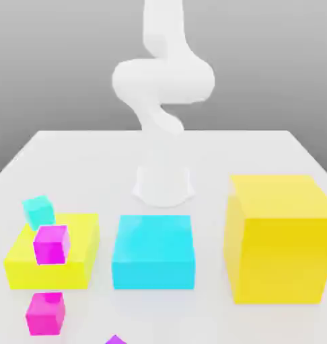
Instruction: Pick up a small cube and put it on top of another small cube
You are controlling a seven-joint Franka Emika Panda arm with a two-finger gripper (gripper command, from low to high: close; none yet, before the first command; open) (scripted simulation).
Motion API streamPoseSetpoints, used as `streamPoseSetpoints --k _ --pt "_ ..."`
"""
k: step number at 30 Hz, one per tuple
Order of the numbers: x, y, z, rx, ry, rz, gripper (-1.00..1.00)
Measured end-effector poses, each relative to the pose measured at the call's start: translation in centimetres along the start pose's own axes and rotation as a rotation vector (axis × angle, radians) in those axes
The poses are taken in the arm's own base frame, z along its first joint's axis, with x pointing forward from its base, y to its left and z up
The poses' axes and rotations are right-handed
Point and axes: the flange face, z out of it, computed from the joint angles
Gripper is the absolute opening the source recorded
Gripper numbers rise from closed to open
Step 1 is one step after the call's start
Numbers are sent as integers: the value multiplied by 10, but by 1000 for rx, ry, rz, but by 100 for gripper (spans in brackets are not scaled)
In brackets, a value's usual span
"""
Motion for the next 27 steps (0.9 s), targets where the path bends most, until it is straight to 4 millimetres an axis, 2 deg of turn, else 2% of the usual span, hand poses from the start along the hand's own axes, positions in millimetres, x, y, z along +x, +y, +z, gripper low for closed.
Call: streamPoseSetpoints --k 6,12,16,20,27 --pt "6 6 107 -151 -55 111 0" --pt "2 32 210 -290 -112 221 0" --pt "-7 59 276 -379 -152 297 0" --pt "-21 95 338 -467 -193 381 0" --pt "-66 161 433 -608 -277 520 0"
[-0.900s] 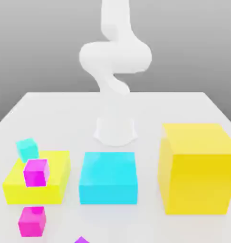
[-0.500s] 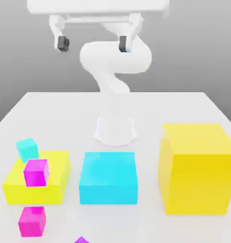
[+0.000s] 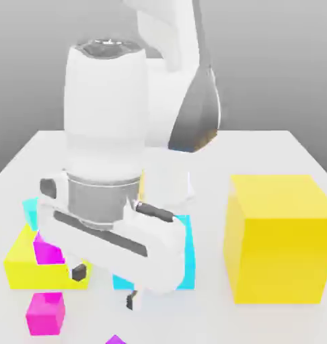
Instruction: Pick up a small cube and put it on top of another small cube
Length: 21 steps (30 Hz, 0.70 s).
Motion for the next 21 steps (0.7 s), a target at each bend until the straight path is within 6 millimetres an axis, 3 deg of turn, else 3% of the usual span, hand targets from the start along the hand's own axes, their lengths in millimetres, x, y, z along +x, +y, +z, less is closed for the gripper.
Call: streamPoseSetpoints --k 7,8,15,19,21 --pt "-3 15 112 -72 -48 73 0" --pt "-3 17 122 -72 -48 73 -100" --pt "-3 17 122 -71 -48 73 -100" --pt "0 14 72 -71 -48 76 -100" --pt "22 29 51 -77 -38 170 -100"
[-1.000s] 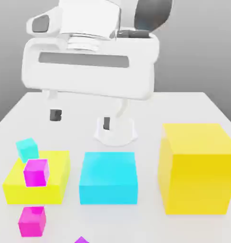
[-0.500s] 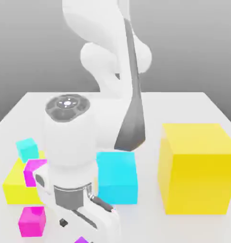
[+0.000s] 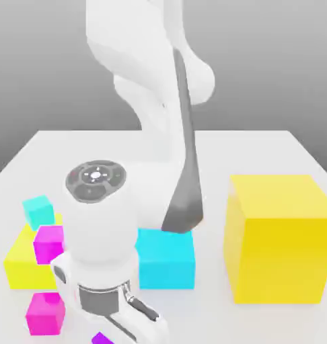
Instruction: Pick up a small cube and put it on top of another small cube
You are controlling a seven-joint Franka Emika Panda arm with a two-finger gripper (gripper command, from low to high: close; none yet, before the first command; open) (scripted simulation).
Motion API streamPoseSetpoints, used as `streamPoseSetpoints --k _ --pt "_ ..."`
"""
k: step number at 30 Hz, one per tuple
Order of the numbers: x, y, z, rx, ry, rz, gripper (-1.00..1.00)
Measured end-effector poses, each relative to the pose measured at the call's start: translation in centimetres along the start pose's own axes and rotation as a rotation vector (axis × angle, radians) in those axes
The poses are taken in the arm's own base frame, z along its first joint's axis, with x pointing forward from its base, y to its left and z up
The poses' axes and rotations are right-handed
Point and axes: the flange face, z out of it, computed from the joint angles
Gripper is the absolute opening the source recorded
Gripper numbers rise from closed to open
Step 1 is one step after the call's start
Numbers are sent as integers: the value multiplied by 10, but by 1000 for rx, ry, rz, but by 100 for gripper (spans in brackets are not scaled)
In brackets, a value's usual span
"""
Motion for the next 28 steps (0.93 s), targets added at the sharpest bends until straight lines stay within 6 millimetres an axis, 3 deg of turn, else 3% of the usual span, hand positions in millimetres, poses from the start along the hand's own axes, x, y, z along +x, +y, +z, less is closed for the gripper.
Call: streamPoseSetpoints --k 6,8,11,19,21,24,25,28 --pt "84 68 -50 -8 19 401 -100" --pt "117 99 -63 -10 22 561 -100" --pt "148 146 -82 -11 22 780 -100" --pt "180 263 -115 -3 -1 1312 -100" --pt "182 277 -104 -2 -5 1378 -100" --pt "183 281 -71 -2 -7 1397 -100" --pt "182 281 -59 -2 -7 1399 100" --pt "182 281 -59 -2 -7 1399 100"
